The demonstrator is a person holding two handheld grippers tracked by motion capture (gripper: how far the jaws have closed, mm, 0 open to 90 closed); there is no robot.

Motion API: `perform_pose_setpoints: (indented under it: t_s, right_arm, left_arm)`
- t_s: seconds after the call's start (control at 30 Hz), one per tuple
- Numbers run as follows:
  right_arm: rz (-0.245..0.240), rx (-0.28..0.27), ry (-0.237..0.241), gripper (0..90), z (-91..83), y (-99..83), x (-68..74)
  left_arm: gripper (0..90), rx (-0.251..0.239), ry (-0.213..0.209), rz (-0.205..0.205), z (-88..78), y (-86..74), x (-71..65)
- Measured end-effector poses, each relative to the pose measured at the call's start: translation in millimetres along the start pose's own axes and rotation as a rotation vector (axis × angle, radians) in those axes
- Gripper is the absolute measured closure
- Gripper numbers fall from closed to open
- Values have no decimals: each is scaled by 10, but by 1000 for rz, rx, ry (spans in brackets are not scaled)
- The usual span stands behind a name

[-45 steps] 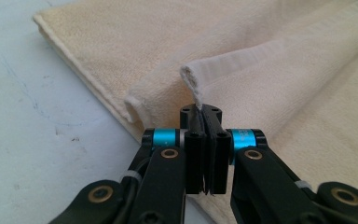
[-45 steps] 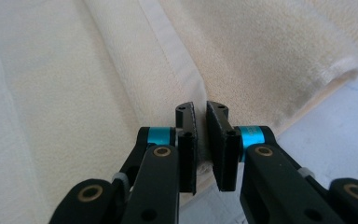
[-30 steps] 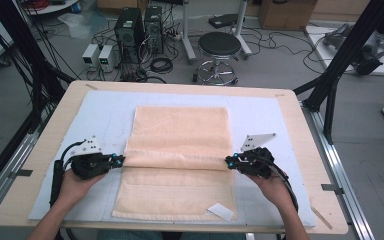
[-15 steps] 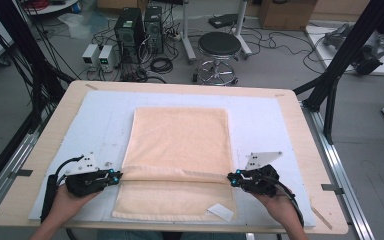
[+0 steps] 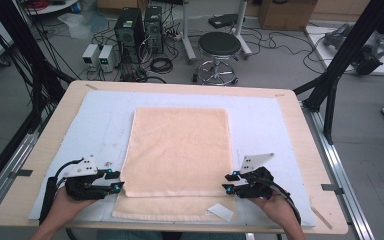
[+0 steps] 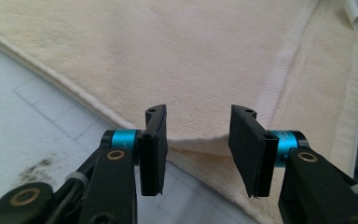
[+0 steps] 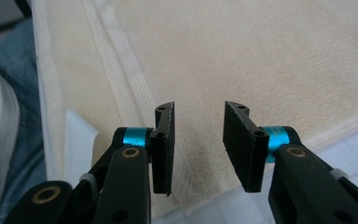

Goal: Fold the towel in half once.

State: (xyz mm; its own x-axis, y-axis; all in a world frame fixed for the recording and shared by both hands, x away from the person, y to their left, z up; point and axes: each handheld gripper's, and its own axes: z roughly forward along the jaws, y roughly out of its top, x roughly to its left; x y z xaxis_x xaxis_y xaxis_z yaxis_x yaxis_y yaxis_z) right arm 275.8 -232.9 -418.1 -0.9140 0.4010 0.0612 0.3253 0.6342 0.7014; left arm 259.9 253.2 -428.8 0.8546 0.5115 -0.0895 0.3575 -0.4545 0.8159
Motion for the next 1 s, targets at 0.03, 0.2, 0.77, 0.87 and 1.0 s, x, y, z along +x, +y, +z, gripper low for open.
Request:
perform_pose_setpoints:
  t_s: [0.03,0.2,0.77,0.87,1.0]
  right_arm:
    - [-11,14,-4,629,22,-18,3]
    - [-13,31,-9,625,24,-133,-15]
    - [-11,18,-21,616,69,-152,-46]
    - [-4,20,-26,655,74,-160,-48]
    - [-2,22,-21,786,75,-150,-41]
  left_arm:
    - [587,9,-8,2,15,-2,-2]
    - [565,-47,-13,-8,-46,26,35]
    - [600,72,-31,53,162,-8,-6]
    - [658,94,-7,85,207,1,-33]
    - [753,96,-1,88,212,8,-48]
